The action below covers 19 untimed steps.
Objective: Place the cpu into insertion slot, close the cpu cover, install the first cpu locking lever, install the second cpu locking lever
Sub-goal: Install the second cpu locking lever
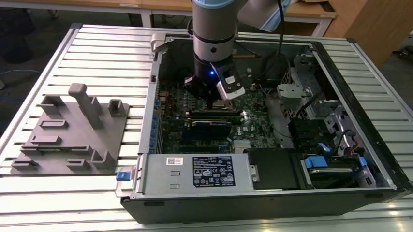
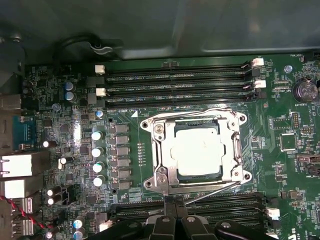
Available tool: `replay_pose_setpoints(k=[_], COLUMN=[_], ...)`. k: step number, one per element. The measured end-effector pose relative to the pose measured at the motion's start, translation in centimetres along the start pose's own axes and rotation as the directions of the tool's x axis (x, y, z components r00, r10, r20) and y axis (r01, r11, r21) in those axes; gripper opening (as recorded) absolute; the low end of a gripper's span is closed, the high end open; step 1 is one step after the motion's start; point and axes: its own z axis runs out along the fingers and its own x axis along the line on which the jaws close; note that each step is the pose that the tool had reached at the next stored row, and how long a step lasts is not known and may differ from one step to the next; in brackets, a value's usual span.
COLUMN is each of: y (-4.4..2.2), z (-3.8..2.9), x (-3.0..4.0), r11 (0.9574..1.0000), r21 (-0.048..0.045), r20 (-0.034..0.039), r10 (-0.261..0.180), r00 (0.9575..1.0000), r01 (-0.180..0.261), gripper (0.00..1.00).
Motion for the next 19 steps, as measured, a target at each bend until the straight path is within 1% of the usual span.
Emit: replay_pose_setpoints(k=[2, 6, 17, 19], y=[0.0, -0.03, -0.04, -0.05], z=[0.0, 0.14, 0.22, 0.57], x=[0.0, 0.35, 0.36, 0.38], r11=[1.0, 1.0, 1.0, 1.0], r21=[0.0001, 0.0001, 0.0001, 0.0], r20=[0.0, 0.0, 0.0, 0.0], r10=[0.0, 0.0, 0.0, 0.0], r00=[1.0, 1.0, 1.0, 1.0], r01=[0.0, 0.0, 0.0, 0.0], gripper=[0.1, 0.1, 0.1, 0.1])
